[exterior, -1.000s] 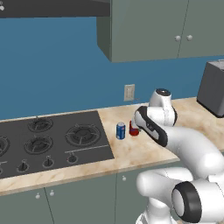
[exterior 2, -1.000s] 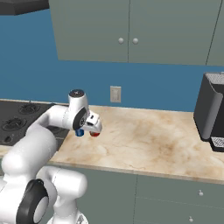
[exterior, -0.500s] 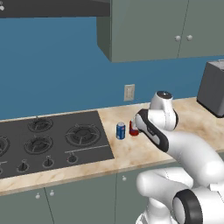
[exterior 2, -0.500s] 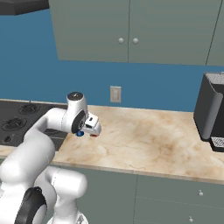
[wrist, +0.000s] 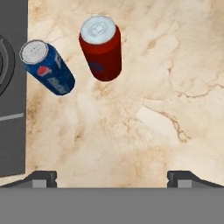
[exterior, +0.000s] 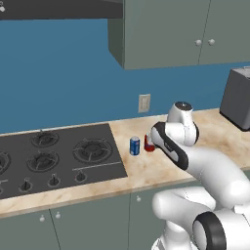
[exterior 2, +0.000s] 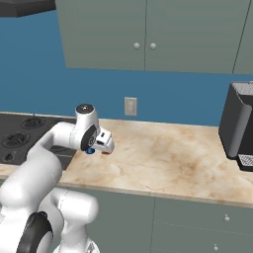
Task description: Four empty soda cans are scattered around the kitchen. Gather all the cans and cluster them next to the stove for recycling.
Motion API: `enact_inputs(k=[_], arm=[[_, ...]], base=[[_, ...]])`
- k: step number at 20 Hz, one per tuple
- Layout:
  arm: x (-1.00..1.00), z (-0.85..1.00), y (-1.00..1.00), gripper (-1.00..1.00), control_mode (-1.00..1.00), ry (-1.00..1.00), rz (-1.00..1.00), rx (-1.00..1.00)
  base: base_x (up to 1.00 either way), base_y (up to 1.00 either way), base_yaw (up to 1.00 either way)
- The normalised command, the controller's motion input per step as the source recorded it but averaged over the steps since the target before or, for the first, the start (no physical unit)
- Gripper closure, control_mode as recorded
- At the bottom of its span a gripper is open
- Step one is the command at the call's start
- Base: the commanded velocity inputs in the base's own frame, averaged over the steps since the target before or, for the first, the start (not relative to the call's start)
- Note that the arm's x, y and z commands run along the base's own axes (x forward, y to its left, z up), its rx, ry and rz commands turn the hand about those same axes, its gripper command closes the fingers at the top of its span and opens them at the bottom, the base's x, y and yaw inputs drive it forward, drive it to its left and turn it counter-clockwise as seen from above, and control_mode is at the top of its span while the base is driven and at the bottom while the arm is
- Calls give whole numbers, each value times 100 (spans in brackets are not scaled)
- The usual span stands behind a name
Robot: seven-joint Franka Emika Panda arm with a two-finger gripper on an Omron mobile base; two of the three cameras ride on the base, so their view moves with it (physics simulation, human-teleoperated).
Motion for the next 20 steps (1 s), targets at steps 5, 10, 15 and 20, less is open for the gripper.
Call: enact_inputs(k=[5,10,15,20], arm=[[0,0,0,-100,100,0,0,0],[0,0,0,-100,100,0,0,0],[0,0,0,-100,100,0,0,0],[0,0,0,-100,100,0,0,0]], base=[[-46,0,0],[-47,0,0],[-24,25,4],[-7,55,34]])
